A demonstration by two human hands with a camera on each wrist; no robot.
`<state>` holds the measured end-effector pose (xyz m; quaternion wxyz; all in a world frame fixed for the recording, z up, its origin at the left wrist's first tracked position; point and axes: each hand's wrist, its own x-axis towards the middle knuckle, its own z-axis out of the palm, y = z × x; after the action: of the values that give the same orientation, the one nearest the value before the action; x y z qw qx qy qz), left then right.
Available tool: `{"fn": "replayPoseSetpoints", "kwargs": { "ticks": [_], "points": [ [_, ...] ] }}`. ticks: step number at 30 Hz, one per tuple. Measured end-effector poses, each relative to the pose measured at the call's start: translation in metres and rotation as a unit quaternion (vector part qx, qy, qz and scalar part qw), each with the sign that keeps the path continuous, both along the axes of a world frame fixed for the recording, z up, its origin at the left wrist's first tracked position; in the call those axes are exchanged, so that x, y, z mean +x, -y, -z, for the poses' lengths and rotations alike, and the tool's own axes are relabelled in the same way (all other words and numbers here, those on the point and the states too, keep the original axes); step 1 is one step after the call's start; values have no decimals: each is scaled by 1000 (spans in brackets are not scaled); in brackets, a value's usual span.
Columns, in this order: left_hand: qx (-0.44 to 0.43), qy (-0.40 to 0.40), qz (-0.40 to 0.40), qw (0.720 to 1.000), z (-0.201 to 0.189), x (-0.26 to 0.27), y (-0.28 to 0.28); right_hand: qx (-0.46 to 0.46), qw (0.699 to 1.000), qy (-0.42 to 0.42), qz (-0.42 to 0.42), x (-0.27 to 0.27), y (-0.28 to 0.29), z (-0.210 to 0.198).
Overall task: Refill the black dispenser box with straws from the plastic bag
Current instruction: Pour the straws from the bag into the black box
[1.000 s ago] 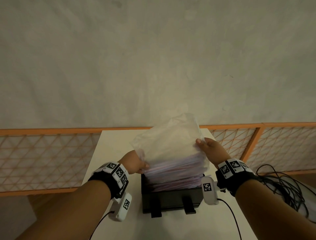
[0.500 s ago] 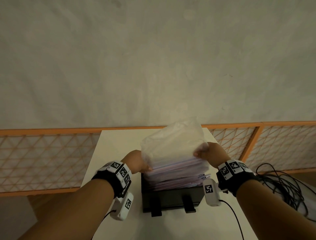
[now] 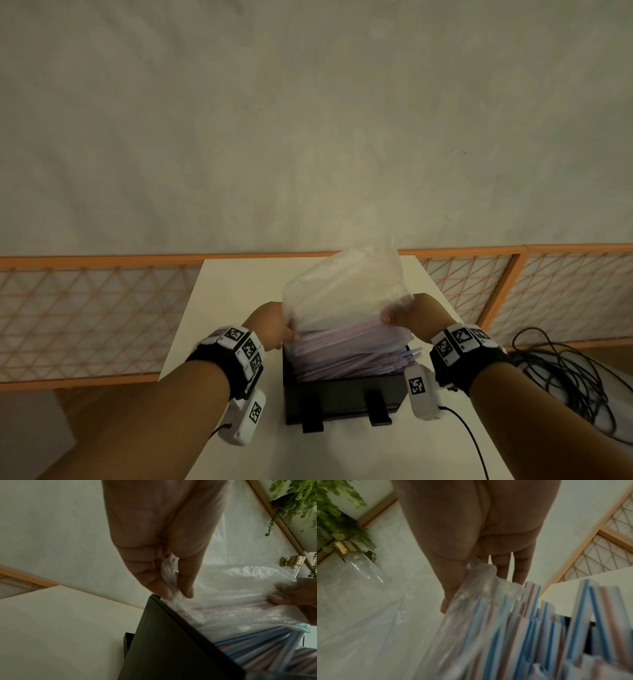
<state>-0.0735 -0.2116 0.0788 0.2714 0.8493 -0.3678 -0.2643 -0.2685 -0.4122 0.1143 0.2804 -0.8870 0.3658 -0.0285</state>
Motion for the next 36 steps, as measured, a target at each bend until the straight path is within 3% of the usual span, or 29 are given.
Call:
{"fn": "replayPoseSetpoints", "kwargs": {
  "ticks": [4,7,13,18,31,36],
  "points": [
    [-27,-10,-9,1000,1,2,-2,33,998,45,38,-2,-1,1],
    [-45,-17,-16,999,1,2,-3,7,997,66,34,-4,3,1],
    [-78,-41,-37,995,7,8,-3,41,986,160,10,-3,4,-1],
    [-95,-58,-45,993,11,10,-3,-13,987,161,7,-4,9,-2],
    [-142,-96,-67,983,8,17,-2,-12,970,244,9,0,7,-7],
    [-217,-128,-90,964,-9,18,-13,-13,955,291,45,3,4,-15]
  ]
}}
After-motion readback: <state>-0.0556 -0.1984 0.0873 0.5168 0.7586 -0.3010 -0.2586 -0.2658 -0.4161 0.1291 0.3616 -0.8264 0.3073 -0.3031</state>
